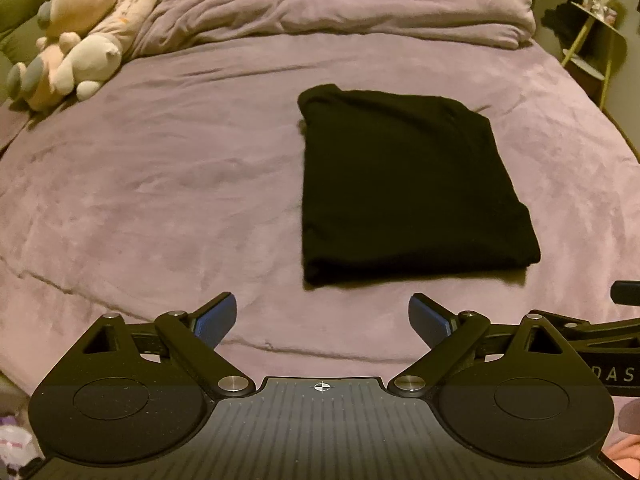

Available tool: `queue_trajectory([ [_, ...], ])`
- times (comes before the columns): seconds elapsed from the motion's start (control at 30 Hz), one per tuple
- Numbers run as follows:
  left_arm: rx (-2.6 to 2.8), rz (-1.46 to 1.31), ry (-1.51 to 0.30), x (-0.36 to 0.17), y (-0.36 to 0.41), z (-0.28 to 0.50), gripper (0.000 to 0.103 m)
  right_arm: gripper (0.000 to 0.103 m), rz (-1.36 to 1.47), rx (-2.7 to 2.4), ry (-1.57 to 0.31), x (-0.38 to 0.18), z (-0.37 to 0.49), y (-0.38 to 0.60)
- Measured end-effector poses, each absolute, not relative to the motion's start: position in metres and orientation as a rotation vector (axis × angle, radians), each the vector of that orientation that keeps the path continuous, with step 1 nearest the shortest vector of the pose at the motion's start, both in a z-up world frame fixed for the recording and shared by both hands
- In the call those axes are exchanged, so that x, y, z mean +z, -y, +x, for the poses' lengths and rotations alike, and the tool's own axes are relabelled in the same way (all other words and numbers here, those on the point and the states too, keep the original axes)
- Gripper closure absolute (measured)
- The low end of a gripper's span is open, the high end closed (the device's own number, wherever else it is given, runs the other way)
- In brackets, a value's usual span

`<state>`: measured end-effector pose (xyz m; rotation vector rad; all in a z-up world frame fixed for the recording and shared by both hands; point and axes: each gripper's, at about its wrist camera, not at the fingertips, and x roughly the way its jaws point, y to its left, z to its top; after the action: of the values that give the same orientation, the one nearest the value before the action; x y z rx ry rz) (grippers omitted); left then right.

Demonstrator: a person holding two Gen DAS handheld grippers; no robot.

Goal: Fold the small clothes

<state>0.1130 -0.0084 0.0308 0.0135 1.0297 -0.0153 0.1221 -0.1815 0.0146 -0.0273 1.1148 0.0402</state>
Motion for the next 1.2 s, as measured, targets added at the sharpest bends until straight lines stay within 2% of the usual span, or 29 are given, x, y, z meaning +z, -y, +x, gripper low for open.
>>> queue_trajectory([
  [1.2,-0.031,0.033,-1.05,0.0313,0.0142,0.1138,0.006,0.004,-0.024,0.053,-1.086,0.0208,0.1217,0.1765],
])
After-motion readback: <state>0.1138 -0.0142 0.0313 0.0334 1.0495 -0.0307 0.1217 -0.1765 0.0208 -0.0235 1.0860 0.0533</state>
